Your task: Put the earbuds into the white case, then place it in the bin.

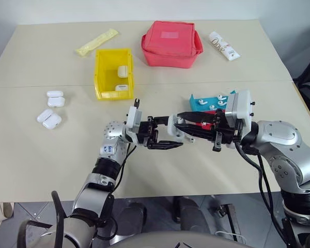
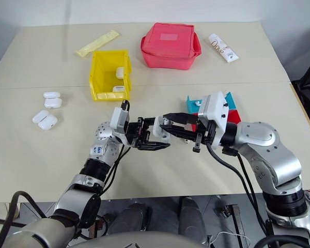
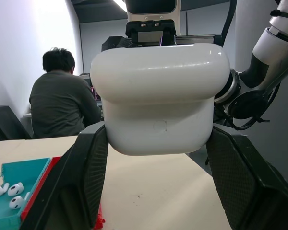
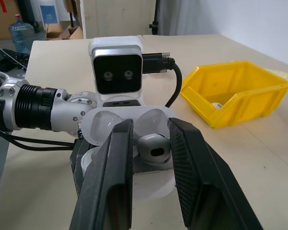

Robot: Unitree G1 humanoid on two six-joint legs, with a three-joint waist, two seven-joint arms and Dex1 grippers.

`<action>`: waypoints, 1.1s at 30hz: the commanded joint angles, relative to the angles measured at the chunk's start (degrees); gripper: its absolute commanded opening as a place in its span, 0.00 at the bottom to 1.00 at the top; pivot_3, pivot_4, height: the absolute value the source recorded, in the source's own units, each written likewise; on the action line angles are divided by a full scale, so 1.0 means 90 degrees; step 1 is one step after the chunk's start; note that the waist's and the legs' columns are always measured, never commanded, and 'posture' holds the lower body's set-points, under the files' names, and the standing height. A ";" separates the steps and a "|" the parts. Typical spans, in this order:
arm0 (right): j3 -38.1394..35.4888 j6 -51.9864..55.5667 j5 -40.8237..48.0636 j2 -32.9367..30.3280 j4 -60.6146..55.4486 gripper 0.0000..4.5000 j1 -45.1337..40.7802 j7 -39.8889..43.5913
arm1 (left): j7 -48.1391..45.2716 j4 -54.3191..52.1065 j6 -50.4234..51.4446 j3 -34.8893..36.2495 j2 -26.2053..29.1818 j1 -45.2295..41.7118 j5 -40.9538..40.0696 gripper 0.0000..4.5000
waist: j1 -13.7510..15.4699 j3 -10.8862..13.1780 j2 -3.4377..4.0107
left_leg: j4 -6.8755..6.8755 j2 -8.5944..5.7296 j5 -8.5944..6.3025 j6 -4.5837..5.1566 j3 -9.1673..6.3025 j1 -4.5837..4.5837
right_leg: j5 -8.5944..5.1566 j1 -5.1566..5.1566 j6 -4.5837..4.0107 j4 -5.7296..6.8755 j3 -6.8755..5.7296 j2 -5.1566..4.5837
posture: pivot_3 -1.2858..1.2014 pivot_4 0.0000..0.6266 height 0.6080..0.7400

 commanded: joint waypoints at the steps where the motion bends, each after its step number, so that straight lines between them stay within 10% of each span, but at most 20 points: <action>1: -0.0169 0.0103 0.0138 -0.0115 -0.0152 0.26 -0.0184 0.0003 | -0.0364 -0.0007 -0.0122 0.0048 -0.0097 -0.0191 -0.0081 0.61 | 0.0003 0.0000 0.0000 | 0.0000 0.0000 0.0000 0.0000 0.0000 -0.0001 | 0.0000 0.0000 0.0000 0.0000 0.0000 0.0000 | 0.52 0.24 1.00; 27: -0.2069 0.0785 0.0324 -0.0853 -0.0543 0.26 0.0217 -0.0841 | -0.0327 0.0710 -0.0421 0.0271 -0.0051 -0.0453 0.0008 0.61 | 0.0065 0.0001 -0.0002 | 0.0000 -0.0001 0.0000 0.0001 -0.0007 -0.0007 | 0.0000 0.0000 0.0000 -0.0002 -0.0007 -0.0004 | 0.52 0.24 1.00; 33: -0.3995 0.1082 0.0388 -0.0771 -0.1374 0.60 0.2751 -0.0914 | -0.0248 0.0885 -0.0452 0.0485 0.0157 -0.0527 0.0005 0.61 | 0.0164 0.0000 -0.0004 | -0.0002 -0.0001 0.0001 0.0002 -0.0002 -0.0010 | 0.0001 -0.0002 0.0002 -0.0004 -0.0002 -0.0003 | 0.52 0.24 1.00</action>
